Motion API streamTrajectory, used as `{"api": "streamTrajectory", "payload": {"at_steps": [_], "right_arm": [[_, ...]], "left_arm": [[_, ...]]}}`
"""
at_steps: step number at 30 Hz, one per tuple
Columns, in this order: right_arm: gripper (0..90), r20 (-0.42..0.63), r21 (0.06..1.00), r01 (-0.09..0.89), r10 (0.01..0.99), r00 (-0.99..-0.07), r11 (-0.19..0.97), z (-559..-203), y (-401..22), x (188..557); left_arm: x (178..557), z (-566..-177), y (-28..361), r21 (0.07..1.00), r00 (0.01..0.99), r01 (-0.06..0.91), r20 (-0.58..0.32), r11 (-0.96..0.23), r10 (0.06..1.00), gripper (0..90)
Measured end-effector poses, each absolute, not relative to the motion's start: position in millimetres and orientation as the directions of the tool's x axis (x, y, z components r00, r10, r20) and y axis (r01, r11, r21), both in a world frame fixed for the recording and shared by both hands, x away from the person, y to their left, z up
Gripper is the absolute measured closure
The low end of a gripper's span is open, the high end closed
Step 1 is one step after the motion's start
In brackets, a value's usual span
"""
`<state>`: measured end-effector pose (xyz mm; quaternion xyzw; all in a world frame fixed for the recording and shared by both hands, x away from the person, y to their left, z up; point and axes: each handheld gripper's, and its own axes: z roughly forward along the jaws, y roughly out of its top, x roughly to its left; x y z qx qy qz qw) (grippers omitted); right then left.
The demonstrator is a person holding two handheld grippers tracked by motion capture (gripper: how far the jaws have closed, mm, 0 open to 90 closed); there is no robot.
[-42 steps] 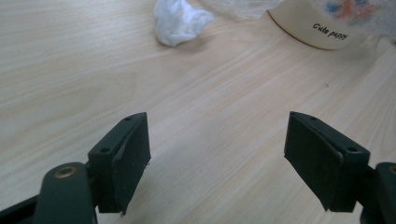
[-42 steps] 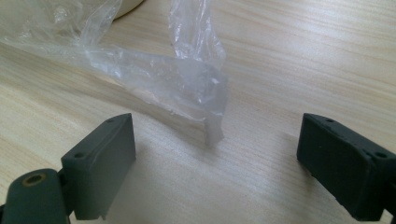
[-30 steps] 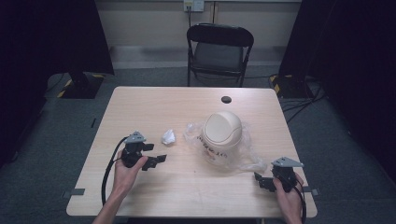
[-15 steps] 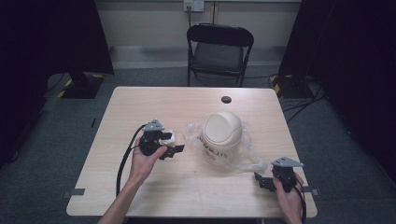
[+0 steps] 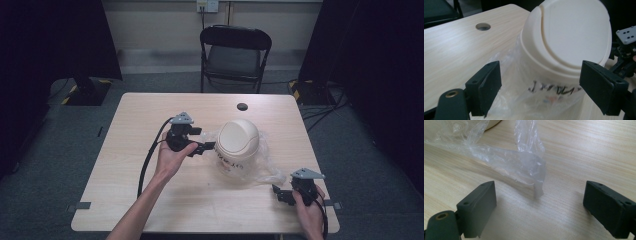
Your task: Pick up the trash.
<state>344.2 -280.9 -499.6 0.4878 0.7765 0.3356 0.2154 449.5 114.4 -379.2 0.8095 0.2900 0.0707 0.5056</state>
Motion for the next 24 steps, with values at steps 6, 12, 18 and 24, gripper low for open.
{"api": "streamTrajectory", "payload": {"at_steps": [6, 12, 18, 24], "right_arm": [[10.7, -0.007, 0.731, 0.613, 0.902, -0.433, 0.3, -499.6, -281.0, 344.4], [10.7, -0.005, 0.73, 0.615, 0.902, -0.432, 0.299, -499.6, -280.9, 344.3], [10.7, -0.006, 0.731, 0.614, 0.902, -0.432, 0.299, -499.7, -280.9, 344.4], [10.7, -0.007, 0.731, 0.612, 0.901, -0.434, 0.301, -499.7, -281.1, 344.6]], "left_arm": [[461.2, -371.3, 92.1, 0.857, 0.843, 0.38, -0.166, -0.348, 0.511, 16.8], [469.4, -377.0, 74.4, 0.842, 0.848, 0.385, -0.161, -0.378, 0.505, 16.7], [476.1, -386.0, 66.2, 0.814, 0.841, 0.41, -0.163, -0.411, 0.516, 15.9], [482.8, -389.9, 64.0, 0.802, 0.84, 0.413, -0.153, -0.431, 0.521, 16.0]]}}
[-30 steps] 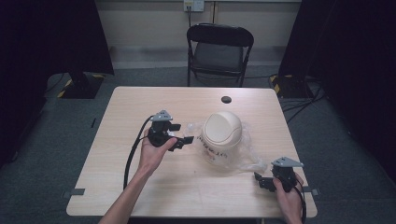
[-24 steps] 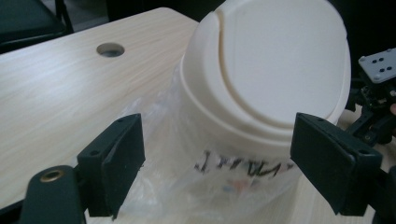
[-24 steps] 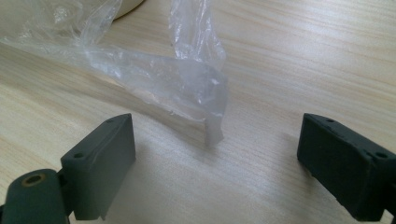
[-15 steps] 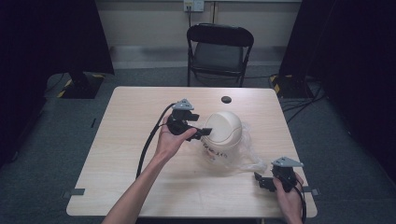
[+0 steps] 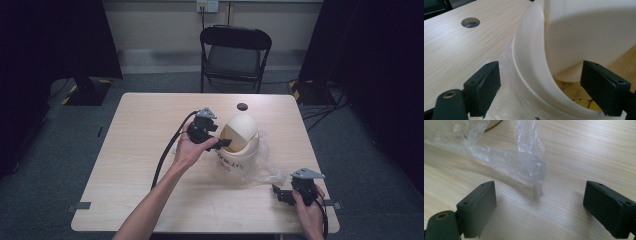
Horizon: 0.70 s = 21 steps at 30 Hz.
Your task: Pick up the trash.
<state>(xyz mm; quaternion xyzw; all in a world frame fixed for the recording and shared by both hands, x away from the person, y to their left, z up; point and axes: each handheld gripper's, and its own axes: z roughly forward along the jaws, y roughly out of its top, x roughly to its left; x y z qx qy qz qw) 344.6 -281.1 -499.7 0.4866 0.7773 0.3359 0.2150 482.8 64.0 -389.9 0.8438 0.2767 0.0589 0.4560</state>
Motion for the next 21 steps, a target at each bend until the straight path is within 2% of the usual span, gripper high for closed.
{"api": "streamTrajectory", "payload": {"at_steps": [9, 13, 21], "right_arm": [[10.5, -0.007, 0.731, 0.611, 0.898, -0.44, 0.305, -499.7, -281.6, 345.3], [10.5, -0.008, 0.73, 0.611, 0.898, -0.441, 0.306, -499.7, -281.7, 345.3], [10.5, -0.009, 0.731, 0.61, 0.897, -0.441, 0.307, -499.7, -281.8, 345.5]], "left_arm": [[494.8, -396.7, 65.0, 0.793, 0.819, 0.459, -0.202, -0.401, 0.537, 17.6], [490.5, -390.8, 69.5, 0.8, 0.832, 0.418, -0.147, -0.431, 0.535, 17.6], [485.2, -375.2, 99.3, 0.837, 0.844, 0.394, -0.167, -0.379, 0.509, 17.6]]}}
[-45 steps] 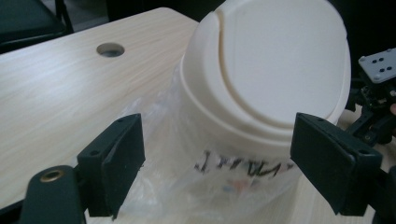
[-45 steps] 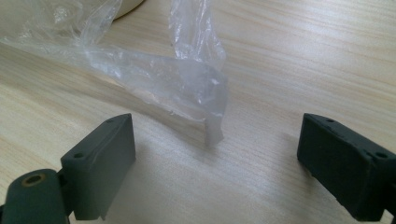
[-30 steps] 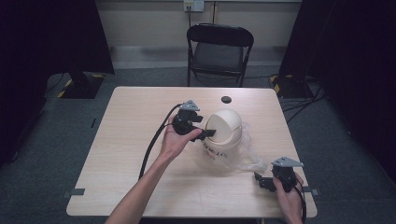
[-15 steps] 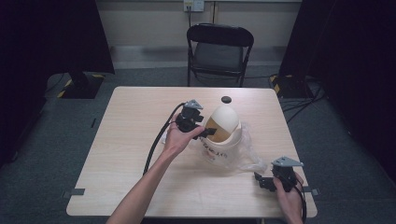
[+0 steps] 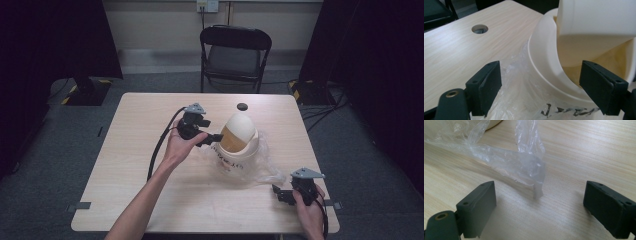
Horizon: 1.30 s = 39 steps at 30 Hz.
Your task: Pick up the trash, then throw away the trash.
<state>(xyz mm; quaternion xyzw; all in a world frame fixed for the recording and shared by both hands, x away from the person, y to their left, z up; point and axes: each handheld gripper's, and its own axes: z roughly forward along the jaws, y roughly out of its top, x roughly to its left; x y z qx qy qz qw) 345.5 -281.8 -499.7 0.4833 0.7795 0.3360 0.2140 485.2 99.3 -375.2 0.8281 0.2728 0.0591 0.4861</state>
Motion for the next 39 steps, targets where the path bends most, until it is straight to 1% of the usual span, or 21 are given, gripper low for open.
{"api": "streamTrajectory", "payload": {"at_steps": [3, 4, 6, 7, 8, 9, 11, 12, 14, 16, 18, 21, 28, 31, 32, 34, 35, 37, 38, 39], "right_arm": [[10.5, -0.008, 0.73, 0.611, 0.897, -0.441, 0.307, -499.6, -281.8, 345.4], [10.5, -0.008, 0.731, 0.61, 0.897, -0.441, 0.306, -499.7, -281.7, 345.5], [10.5, -0.008, 0.73, 0.611, 0.898, -0.441, 0.306, -499.7, -281.7, 345.4], [10.5, -0.008, 0.73, 0.611, 0.898, -0.441, 0.306, -499.7, -281.7, 345.4], [10.5, -0.008, 0.73, 0.611, 0.898, -0.441, 0.306, -499.7, -281.7, 345.4], [10.4, -0.008, 0.73, 0.611, 0.897, -0.441, 0.307, -499.6, -281.8, 345.5], [10.3, -0.009, 0.73, 0.611, 0.898, -0.441, 0.307, -499.6, -281.7, 345.6], [10.4, -0.009, 0.73, 0.611, 0.898, -0.441, 0.307, -499.6, -281.6, 345.7], [10.3, -0.009, 0.73, 0.611, 0.898, -0.441, 0.307, -499.6, -281.6, 345.7], [10.4, -0.01, 0.73, 0.611, 0.898, -0.44, 0.307, -499.6, -281.6, 345.7], [10.3, -0.009, 0.73, 0.611, 0.898, -0.441, 0.307, -499.6, -281.7, 345.7], [10.2, -0.005, 0.729, 0.613, 0.898, -0.441, 0.304, -499.7, -281.5, 345.8], [10.2, -0.008, 0.731, 0.609, 0.896, -0.443, 0.308, -499.7, -281.6, 347.0], [10.2, -0.006, 0.73, 0.612, 0.898, -0.439, 0.305, -499.7, -281.3, 347.7], [10.2, -0.006, 0.73, 0.612, 0.898, -0.439, 0.305, -499.7, -281.3, 347.7], [10.3, -0.006, 0.729, 0.613, 0.899, -0.439, 0.304, -499.7, -281.2, 347.6], [10.2, -0.007, 0.73, 0.612, 0.898, -0.439, 0.305, -499.7, -281.2, 347.6], [10.2, -0.007, 0.729, 0.613, 0.899, -0.439, 0.304, -499.7, -281.2, 347.6], [10.2, -0.007, 0.729, 0.612, 0.898, -0.439, 0.305, -499.7, -281.2, 347.6], [10.3, -0.007, 0.73, 0.612, 0.899, -0.439, 0.305, -499.7, -281.2, 347.6]], "left_arm": [[484.4, -373.0, 108.5, 0.843, 0.836, 0.391, -0.158, -0.369, 0.526, 17.6], [485.0, -374.3, 119.8, 0.847, 0.824, 0.397, -0.159, -0.354, 0.544, 17.6], [483.5, -377.4, 132.3, 0.85, 0.809, 0.419, -0.191, -0.318, 0.556, 17.6], [483.5, -377.4, 132.3, 0.85, 0.809, 0.419, -0.191, -0.318, 0.556, 17.6], [482.9, -380.3, 140.2, 0.852, 0.804, 0.426, -0.203, -0.304, 0.558, 17.6], [480.7, -384.8, 149.6, 0.85, 0.787, 0.435, -0.199, -0.298, 0.584, 17.6], [479.7, -386.9, 153.1, 0.845, 0.781, 0.441, -0.197, -0.301, 0.593, 17.6], [478.3, -393.3, 161.5, 0.835, 0.769, 0.453, -0.188, -0.312, 0.611, 17.6], [476.8, -400.9, 170.7, 0.827, 0.754, 0.474, -0.204, -0.302, 0.624, 17.6], [474.5, -406.4, 176.6, 0.821, 0.746, 0.479, -0.196, -0.309, 0.636, 17.6], [473.2, -411.9, 179.9, 0.808, 0.738, 0.484, -0.171, -0.336, 0.653, 17.6], [477.0, -421.0, 187.5, 0.782, 0.723, 0.523, -0.198, -0.338, 0.661, 17.5], [484.2, -428.4, 195.9, 0.775, 0.711, 0.53, -0.186, -0.344, 0.678, 17.5], [491.4, -441.4, 200.1, 0.751, 0.706, 0.553, -0.192, -0.361, 0.682, 17.5], [493.1, -445.4, 201.6, 0.744, 0.699, 0.568, -0.21, -0.353, 0.684, 17.5], [492.7, -450.6, 203.4, 0.756, 0.692, 0.561, -0.205, -0.337, 0.692, 18.0], [492.7, -452.5, 203.6, 0.753, 0.691, 0.563, -0.204, -0.34, 0.693, 19.5], [493.7, -458.5, 204.2, 0.745, 0.689, 0.574, -0.214, -0.341, 0.693, 19.8], [493.7, -460.5, 203.2, 0.735, 0.694, 0.565, -0.177, -0.375, 0.698, 19.7], [493.1, -462.6, 202.3, 0.73, 0.698, 0.56, -0.164, -0.39, 0.697, 19.6]]}}
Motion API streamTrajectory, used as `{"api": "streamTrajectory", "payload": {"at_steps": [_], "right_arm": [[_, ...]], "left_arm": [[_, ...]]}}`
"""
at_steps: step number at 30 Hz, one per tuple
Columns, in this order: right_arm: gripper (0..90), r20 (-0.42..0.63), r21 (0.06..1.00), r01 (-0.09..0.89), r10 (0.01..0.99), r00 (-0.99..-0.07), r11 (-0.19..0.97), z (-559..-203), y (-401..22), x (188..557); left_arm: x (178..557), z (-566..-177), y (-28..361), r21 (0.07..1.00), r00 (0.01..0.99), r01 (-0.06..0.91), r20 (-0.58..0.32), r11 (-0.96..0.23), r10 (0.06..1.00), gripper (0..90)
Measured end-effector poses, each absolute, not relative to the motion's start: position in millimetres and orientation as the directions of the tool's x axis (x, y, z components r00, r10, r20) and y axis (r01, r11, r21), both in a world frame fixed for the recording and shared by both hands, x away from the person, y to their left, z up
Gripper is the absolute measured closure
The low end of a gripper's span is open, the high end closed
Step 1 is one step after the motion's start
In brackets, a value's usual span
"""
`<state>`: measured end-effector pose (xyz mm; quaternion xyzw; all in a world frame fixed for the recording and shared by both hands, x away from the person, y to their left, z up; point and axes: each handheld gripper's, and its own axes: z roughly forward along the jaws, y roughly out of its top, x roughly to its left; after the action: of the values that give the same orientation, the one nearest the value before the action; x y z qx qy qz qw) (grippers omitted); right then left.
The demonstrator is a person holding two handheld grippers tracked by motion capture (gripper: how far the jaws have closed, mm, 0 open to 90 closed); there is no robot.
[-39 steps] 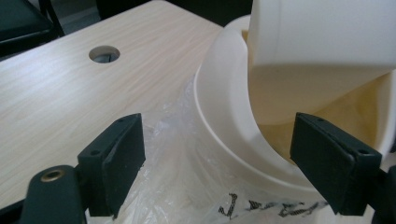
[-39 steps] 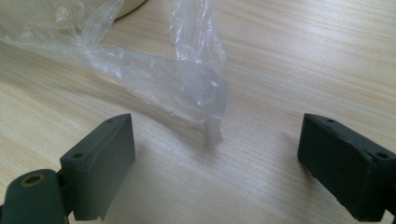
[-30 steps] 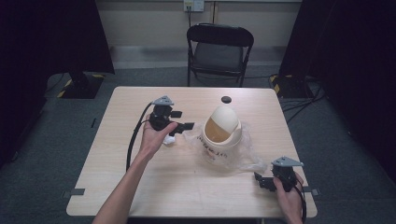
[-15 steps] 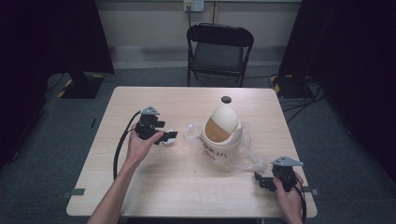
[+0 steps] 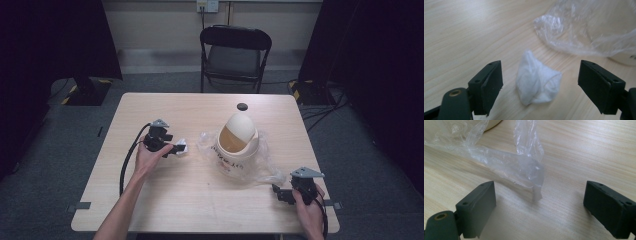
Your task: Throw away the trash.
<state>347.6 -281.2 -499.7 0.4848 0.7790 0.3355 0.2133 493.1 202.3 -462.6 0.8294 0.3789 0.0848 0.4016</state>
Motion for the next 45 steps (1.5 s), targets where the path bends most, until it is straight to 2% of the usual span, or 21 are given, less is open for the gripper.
{"api": "streamTrajectory", "payload": {"at_steps": [4, 12, 15, 18, 20, 22, 23, 28, 45], "right_arm": [[10.3, -0.01, 0.731, 0.609, 0.897, -0.441, 0.308, -499.8, -281.4, 347.7], [10.3, -0.01, 0.731, 0.609, 0.897, -0.441, 0.308, -499.8, -281.4, 347.7], [10.3, -0.01, 0.731, 0.609, 0.897, -0.441, 0.308, -499.8, -281.4, 347.7], [10.3, -0.01, 0.731, 0.609, 0.897, -0.442, 0.308, -499.8, -281.4, 347.7], [10.3, -0.01, 0.731, 0.609, 0.897, -0.442, 0.308, -499.8, -281.5, 347.7], [10.3, -0.01, 0.731, 0.609, 0.897, -0.441, 0.308, -499.8, -281.4, 347.7], [10.3, -0.011, 0.731, 0.609, 0.897, -0.442, 0.308, -499.8, -281.5, 347.7], [10.3, -0.01, 0.731, 0.609, 0.897, -0.442, 0.308, -499.8, -281.5, 347.7], [10.3, -0.01, 0.731, 0.609, 0.897, -0.441, 0.308, -499.8, -281.5, 347.7]], "left_arm": [[495.1, -473.3, 203.5, 0.707, 0.703, 0.582, -0.189, -0.402, 0.685, 18.5], [495.6, -479.9, 193.5, 0.694, 0.722, 0.57, -0.167, -0.44, 0.672, 17.8], [493.6, -482.8, 187.0, 0.678, 0.74, 0.551, -0.127, -0.487, 0.661, 24.0], [492.9, -485.6, 183.5, 0.662, 0.739, 0.547, -0.095, -0.512, 0.667, 26.6], [491.9, -485.8, 183.6, 0.675, 0.734, 0.539, -0.082, -0.505, 0.674, 34.3], [489.7, -487.3, 183.6, 0.684, 0.732, 0.525, -0.06, -0.506, 0.679, 46.8], [488.7, -488.0, 183.9, 0.688, 0.73, 0.512, -0.032, -0.515, 0.682, 47.3], [488.5, -488.6, 189.7, 0.7, 0.716, 0.525, -0.054, -0.485, 0.696, 61.1], [482.8, -477.0, 193.4, 0.758, 0.713, 0.514, -0.118, -0.402, 0.691, 64.9]]}}
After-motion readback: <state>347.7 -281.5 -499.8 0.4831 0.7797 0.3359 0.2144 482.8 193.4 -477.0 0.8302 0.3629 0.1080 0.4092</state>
